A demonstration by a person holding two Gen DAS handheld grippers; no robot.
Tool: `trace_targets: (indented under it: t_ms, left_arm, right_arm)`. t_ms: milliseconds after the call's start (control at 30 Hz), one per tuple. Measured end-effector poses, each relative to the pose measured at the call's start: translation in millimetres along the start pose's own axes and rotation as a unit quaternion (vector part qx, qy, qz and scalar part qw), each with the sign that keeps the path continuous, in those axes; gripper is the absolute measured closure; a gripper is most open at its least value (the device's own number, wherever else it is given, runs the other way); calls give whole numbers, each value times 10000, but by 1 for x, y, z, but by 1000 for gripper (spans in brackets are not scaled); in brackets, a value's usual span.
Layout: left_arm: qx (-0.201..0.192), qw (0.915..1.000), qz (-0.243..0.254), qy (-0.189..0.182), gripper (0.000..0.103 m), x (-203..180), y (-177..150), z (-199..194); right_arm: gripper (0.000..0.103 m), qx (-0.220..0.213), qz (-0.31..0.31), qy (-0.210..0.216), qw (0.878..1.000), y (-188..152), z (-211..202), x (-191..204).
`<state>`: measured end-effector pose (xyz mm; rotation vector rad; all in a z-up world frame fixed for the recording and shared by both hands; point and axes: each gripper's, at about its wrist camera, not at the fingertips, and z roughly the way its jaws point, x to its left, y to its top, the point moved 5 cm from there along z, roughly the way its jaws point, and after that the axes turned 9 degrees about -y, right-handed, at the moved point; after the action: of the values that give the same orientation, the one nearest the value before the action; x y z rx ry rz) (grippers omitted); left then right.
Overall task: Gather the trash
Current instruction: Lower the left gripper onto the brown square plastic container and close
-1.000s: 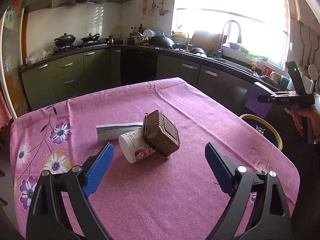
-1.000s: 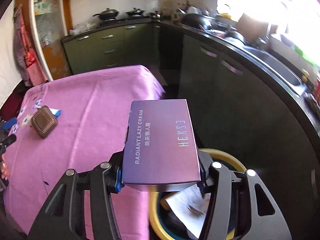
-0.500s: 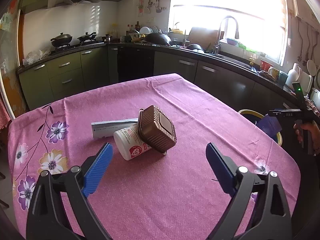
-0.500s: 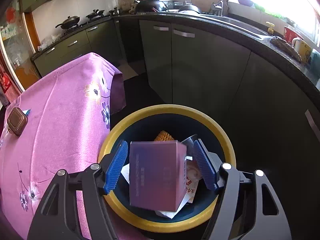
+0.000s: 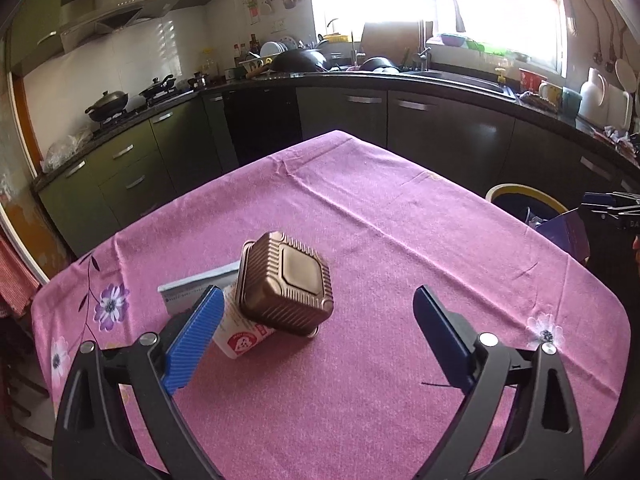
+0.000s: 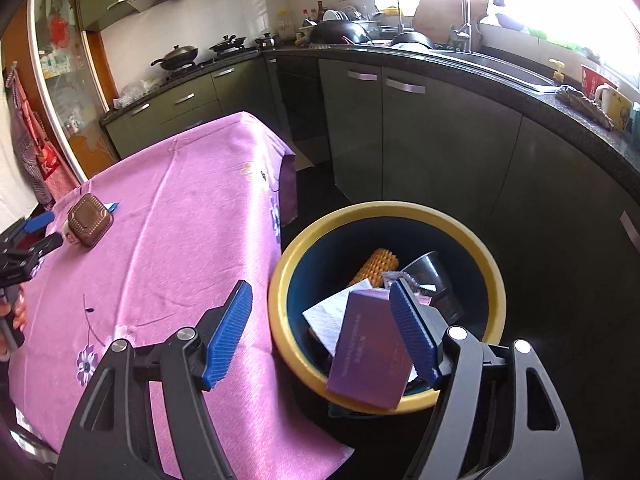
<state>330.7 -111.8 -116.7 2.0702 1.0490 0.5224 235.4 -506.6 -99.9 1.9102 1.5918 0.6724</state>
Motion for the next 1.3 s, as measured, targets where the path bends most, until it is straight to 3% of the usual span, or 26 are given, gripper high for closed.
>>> trace_targets:
  t_ms: [233, 467, 533, 700, 1133, 1300]
  left_arm:
    - [249, 9963, 615, 537, 12, -16, 13, 25]
    - [464, 9833, 1435, 1015, 12, -33, 9, 42]
    - [537, 9813, 1544, 1014, 18, -36, 7, 46]
    - [680, 9826, 1470, 905, 28, -32, 4, 51]
    - [650, 9813, 1477, 1053, 28, -17, 5, 51]
    - [722, 9768, 1642, 1172, 28, -17, 4, 55]
  right_arm:
    - [30, -24, 140, 283, 9995, -15, -5, -1]
    - [30, 25, 165, 458, 9988, -20, -2, 1]
    - [30, 33, 155, 484, 9987, -21, -2, 4]
    - [30, 105, 114, 552, 9984, -23, 2, 10]
    - [30, 165, 68, 618, 9979, -22, 4, 16]
    - [30, 177, 85, 710, 9973, -25, 9, 16]
